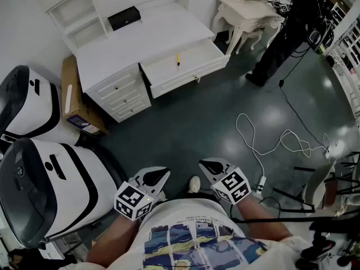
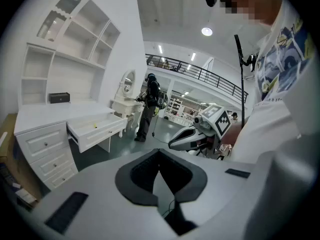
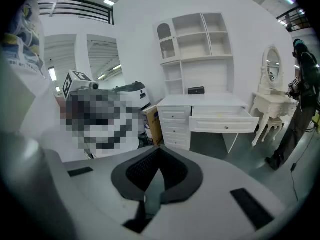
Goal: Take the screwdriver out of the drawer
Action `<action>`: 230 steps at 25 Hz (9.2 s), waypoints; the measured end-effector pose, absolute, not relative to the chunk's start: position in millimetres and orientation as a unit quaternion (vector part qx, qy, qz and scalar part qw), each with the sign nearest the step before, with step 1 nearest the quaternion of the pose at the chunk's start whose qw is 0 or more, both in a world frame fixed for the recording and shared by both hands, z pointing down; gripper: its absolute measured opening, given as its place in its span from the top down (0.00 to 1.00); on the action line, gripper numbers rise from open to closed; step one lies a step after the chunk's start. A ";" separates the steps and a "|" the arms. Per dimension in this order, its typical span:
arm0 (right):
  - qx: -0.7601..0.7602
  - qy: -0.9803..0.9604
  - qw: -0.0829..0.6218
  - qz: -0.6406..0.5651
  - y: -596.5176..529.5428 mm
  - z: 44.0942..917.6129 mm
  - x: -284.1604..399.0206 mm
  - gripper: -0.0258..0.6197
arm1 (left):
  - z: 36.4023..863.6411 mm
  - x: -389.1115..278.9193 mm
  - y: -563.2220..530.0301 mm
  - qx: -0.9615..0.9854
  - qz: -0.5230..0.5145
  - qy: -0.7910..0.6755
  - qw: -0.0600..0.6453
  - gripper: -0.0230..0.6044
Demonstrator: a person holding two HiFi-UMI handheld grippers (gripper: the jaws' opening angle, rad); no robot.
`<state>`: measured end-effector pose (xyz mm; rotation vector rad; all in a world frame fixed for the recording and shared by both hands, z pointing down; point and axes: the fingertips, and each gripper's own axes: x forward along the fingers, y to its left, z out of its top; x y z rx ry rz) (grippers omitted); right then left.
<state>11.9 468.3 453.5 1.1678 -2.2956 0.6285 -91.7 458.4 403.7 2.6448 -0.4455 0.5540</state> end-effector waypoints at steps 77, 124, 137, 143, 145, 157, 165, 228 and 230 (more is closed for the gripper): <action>0.489 -0.687 0.321 0.432 -184.9 738.4 167.0 0.69 | 413.7 -42.6 -56.8 0.873 0.199 -0.368 0.250 0.94; 0.570 -0.585 0.249 0.521 -182.9 741.4 196.6 0.80 | 405.1 -69.6 -53.2 0.882 0.193 -0.362 0.232 0.94; 0.596 -0.595 0.182 0.507 -151.5 678.2 186.6 0.80 | 391.4 -96.5 -27.4 0.907 0.167 -0.328 0.207 0.94; 0.594 -0.610 0.170 0.496 -130.3 650.1 164.7 0.80 | 388.4 -119.0 -11.8 0.913 0.153 -0.320 0.204 0.94; 0.592 -0.616 0.168 0.492 -121.7 640.8 155.6 0.80 | 389.0 -126.7 -5.3 0.914 0.149 -0.317 0.205 0.94; 0.570 -0.652 0.161 0.473 -67.0 589.4 96.1 0.80 | 390.2 -167.9 23.6 0.922 0.141 -0.298 0.203 0.94; 0.555 -0.680 0.162 0.451 -27.0 557.2 60.6 0.80 | 395.8 -191.6 46.1 0.924 0.138 -0.290 0.207 0.94; 0.464 -0.787 0.180 0.364 91.9 468.5 -33.8 0.80 | 397.0 -209.8 127.9 0.935 0.135 -0.265 0.190 0.94; 0.465 -0.787 0.179 0.365 92.5 468.7 -33.6 0.80 | 397.4 -209.0 128.3 0.936 0.136 -0.264 0.191 0.94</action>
